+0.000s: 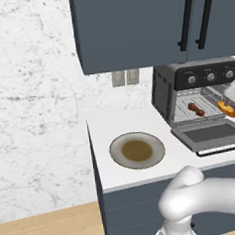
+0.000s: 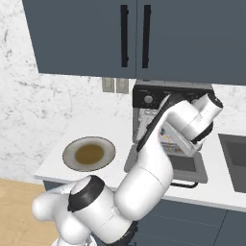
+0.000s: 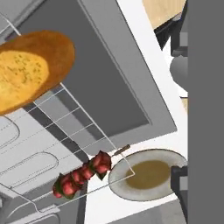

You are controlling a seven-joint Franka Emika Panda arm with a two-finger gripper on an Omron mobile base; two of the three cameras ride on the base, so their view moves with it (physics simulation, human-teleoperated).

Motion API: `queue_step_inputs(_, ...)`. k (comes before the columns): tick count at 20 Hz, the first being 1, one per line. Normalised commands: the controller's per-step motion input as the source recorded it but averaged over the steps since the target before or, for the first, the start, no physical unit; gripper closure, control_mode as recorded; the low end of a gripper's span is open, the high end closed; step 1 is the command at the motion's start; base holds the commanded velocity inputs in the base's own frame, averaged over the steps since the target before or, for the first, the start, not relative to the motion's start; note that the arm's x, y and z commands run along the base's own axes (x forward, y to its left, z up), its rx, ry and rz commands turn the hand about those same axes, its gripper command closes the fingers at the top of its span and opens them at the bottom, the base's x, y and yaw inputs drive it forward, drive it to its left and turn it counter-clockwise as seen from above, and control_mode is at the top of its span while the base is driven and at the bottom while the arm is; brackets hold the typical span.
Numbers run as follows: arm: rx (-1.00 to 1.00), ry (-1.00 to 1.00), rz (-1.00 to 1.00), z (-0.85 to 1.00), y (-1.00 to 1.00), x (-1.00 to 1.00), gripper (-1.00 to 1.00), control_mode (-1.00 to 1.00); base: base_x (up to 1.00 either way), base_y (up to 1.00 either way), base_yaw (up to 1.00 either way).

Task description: Pick up the kebab skewer and baguette bread, and place them inside the toaster oven. Close the toaster oven door and start by setting the timer.

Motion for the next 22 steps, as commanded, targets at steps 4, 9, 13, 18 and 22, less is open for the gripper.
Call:
queue_step_inputs(4,-0.01,0.25,-0.22,-0.23,0.23,-0.04,-1.00,-1.00,0.00,0.00,0.00)
queue_step_inputs(9,-0.03,0.19,-0.14,-0.19,-0.07,-0.21,-1.00,-1.00,0.00,0.00,0.00)
queue_step_inputs(13,-0.05,0.10,-0.17,-0.36,0.00,-0.24,-1.00,-1.00,0.00,0.00,0.00)
queue_step_inputs(18,-0.09,0.09,-0.14,-0.52,0.09,0.02,-1.00,-1.00,0.00,0.00,0.00)
queue_step_inputs(22,-0.11,0.02,-0.05,-0.37,0.11,0.15,-1.00,-1.00,0.00,0.00,0.00)
